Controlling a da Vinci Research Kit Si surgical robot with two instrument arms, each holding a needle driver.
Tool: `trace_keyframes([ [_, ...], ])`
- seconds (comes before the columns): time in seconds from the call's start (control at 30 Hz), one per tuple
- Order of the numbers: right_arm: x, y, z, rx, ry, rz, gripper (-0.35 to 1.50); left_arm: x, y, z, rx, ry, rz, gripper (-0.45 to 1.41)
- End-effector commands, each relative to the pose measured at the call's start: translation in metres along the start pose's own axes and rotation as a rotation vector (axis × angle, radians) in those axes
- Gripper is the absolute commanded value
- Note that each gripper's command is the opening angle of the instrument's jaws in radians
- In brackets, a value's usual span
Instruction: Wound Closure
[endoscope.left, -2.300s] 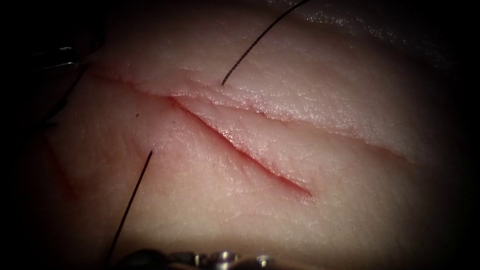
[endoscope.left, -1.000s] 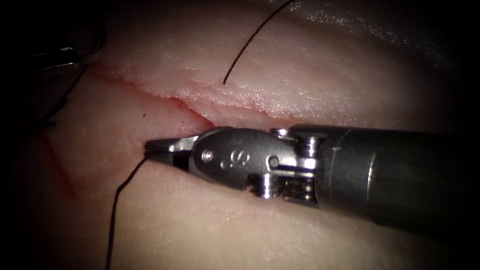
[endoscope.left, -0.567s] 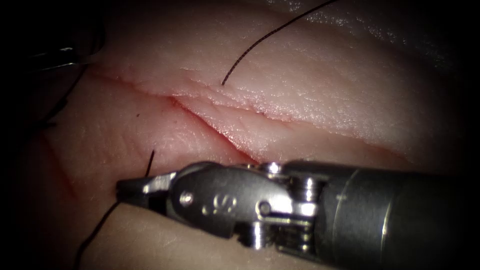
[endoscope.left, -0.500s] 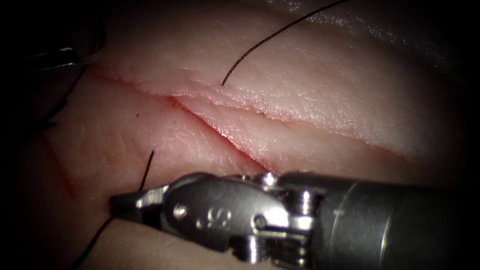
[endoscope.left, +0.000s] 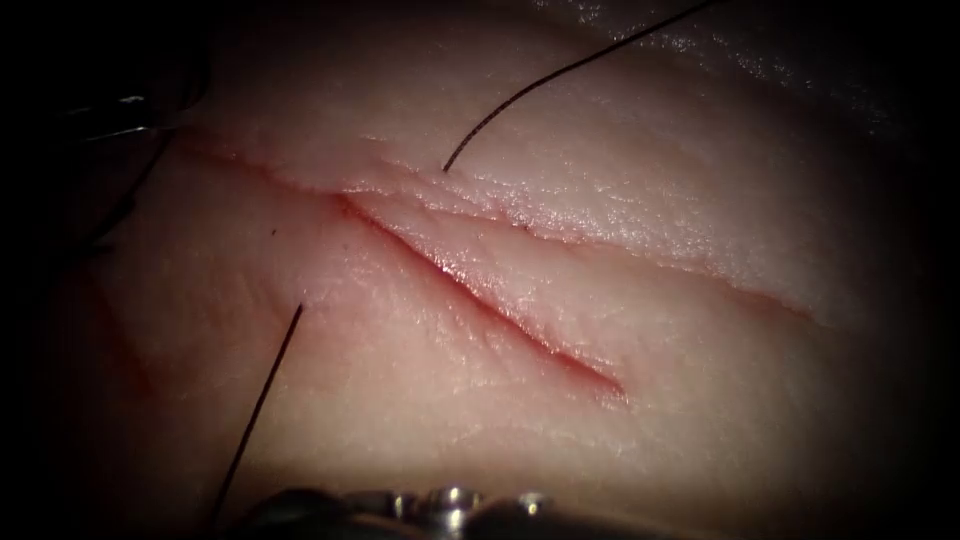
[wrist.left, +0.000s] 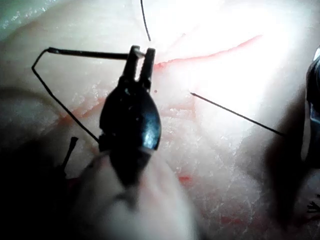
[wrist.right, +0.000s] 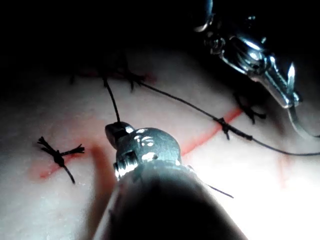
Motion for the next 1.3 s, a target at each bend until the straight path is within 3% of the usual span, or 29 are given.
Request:
trace_keyframes([
  [0.03,0.0005,0.0,0.0008,0.013,0.009,-0.003,-0.35,-0.0006,0.0001,0.0006,-0.001,0.0,-0.001,-0.45],
  [0.17,0.001,0.0011,0.0004,-0.063,0.045,-0.013,-0.35,-0.0006,0.0001,0.0005,-0.002,0.0,-0.001,-0.45],
  [0.23,0.001,0.0024,-0.0006,-0.143,0.03,0.003,0.51,-0.0006,0.0001,0.0005,-0.002,0.0,-0.001,-0.45],
  [0.27,0.0007,0.0038,-0.0021,-0.21,0.035,0.029,1.11,-0.0006,0.0001,0.0005,-0.002,0.0,-0.001,-0.45],
  [0.33,0.0001,0.0049,-0.0035,-0.254,0.054,0.05,1.36,-0.0006,0.0001,0.0005,-0.002,0.0,-0.001,-0.45],
  [0.4,-0.0015,0.0062,-0.0056,-0.371,0.061,0.073,1.48,-0.0006,0.0001,0.0005,-0.002,0.0,-0.001,-0.45],
  [0.7,-0.0076,0.0082,-0.0088,-0.464,0.028,0.106,1.48,-0.0006,0.0001,0.0005,-0.002,0.0,-0.001,-0.45],
  [0.83,-0.0102,0.0084,-0.0074,-0.453,0.013,0.09,1.48,-0.0006,0.0001,0.0006,-0.002,0.0,0.0,-0.45],
  [0.93,-0.0128,0.0083,-0.0046,-0.428,-0.035,0.066,1.46,-0.0006,0.0001,0.0006,-0.002,0.0,0.0,-0.45],
  [1.17,-0.014,0.0091,-0.0019,-0.469,-0.065,0.059,1.4,-0.0006,0.0001,0.0006,-0.002,0.0,0.0,-0.45],
  [1.2,-0.0138,0.0093,-0.0023,-0.501,-0.075,0.068,1.29,-0.0006,0.0001,0.0006,-0.002,0.0,0.0,-0.45],
  [1.23,-0.0136,0.0092,-0.0029,-0.541,-0.082,0.078,0.84,-0.0006,0.0001,0.0006,-0.001,0.0,0.0,-0.45],
  [1.27,-0.0135,0.0091,-0.003,-0.557,-0.084,0.084,0.57,-0.0006,0.0001,0.0006,-0.001,0.0,0.0,-0.45],
  [1.3,-0.0133,0.0089,-0.0033,-0.563,-0.085,0.092,-0.35,-0.0006,0.0001,0.0006,-0.001,0.0,0.0,-0.45],
])
